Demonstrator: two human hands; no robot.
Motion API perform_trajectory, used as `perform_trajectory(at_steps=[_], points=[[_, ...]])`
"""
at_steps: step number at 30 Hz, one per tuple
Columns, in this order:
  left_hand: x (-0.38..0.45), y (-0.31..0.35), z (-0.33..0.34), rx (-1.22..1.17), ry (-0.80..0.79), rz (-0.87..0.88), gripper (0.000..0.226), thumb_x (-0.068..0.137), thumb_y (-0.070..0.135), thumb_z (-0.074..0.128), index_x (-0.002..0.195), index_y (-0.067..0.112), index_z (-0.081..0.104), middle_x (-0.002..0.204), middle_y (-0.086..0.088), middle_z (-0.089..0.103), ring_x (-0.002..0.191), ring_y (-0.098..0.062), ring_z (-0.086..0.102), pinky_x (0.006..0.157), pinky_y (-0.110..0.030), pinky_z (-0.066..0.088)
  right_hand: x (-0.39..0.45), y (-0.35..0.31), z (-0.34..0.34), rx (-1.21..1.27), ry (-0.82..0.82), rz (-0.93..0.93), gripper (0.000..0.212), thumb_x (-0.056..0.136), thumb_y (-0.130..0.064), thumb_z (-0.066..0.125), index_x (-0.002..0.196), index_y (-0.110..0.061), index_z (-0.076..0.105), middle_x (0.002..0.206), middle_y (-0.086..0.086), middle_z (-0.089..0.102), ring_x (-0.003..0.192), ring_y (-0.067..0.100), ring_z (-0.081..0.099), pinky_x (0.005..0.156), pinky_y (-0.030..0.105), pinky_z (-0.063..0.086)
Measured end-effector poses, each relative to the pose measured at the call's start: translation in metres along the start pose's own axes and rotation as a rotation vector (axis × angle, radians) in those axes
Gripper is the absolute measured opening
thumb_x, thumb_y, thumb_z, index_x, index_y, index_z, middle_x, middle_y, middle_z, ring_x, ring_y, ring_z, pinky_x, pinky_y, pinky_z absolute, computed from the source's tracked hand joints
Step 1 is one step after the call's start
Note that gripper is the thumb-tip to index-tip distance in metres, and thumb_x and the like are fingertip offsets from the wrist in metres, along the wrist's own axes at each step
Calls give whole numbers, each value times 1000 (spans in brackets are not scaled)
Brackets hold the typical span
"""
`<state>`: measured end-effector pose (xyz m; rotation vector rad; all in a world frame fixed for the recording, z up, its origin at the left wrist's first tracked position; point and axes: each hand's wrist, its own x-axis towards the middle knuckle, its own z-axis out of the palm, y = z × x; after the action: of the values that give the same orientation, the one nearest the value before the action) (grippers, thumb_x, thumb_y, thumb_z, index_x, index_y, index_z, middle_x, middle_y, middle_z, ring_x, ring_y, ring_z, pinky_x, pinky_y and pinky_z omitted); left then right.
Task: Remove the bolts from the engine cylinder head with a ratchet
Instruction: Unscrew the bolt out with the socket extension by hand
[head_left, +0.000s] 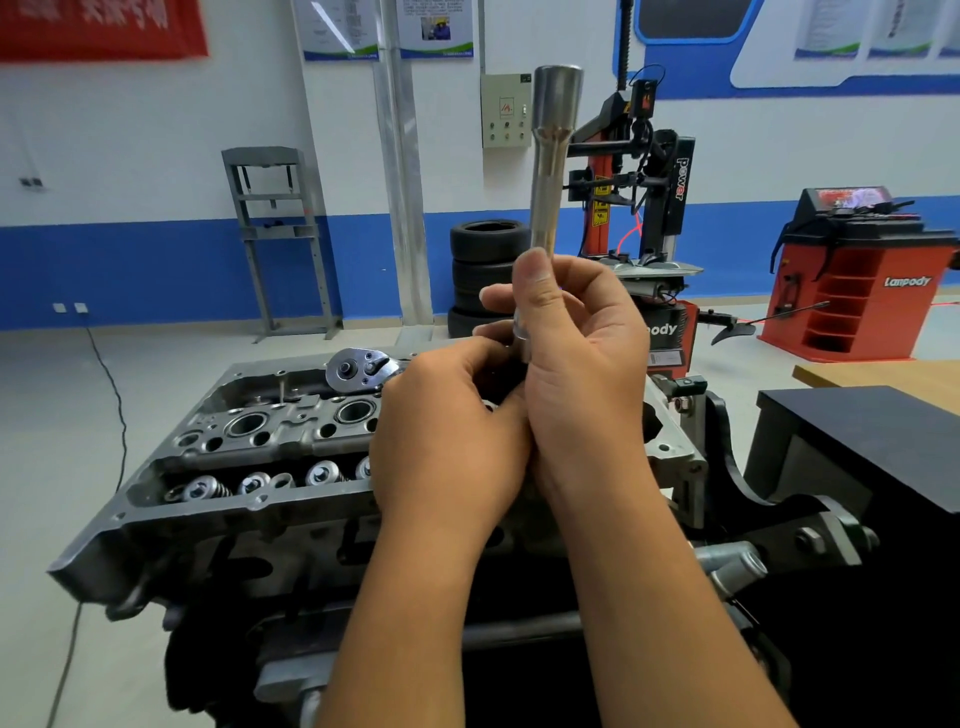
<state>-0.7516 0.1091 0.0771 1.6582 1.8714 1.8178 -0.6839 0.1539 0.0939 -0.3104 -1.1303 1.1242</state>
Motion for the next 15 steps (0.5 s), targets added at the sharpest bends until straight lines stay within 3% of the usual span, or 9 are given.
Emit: perform_trajectory(at_steps=[7,11,15], points=[[3,-2,-5,-44,-189,15,30,84,34,55,106,37,76,90,16,77,88,-16,74,77,-49,61,1,0,0,-25,12,-28,23,100,-34,66,91,-12,65,85,8,75,68,23,66,71,42,59],[1,-1,-3,4,-85,11,28,79,40,58,100,37,76,87,17,76,84,-14,73,75,-44,61,1,0,1,-24,-7,12,28,102,-37,61,94,-11,70,86,10,76,71,22,67,72,39,59],[0,0,-1,48,-17,-8,34,75,45,57,102,39,77,87,17,76,85,-12,72,74,-41,60,1,-1,0,2,1,-3,22,94,-31,73,100,-12,64,87,8,77,70,21,70,70,37,59]])
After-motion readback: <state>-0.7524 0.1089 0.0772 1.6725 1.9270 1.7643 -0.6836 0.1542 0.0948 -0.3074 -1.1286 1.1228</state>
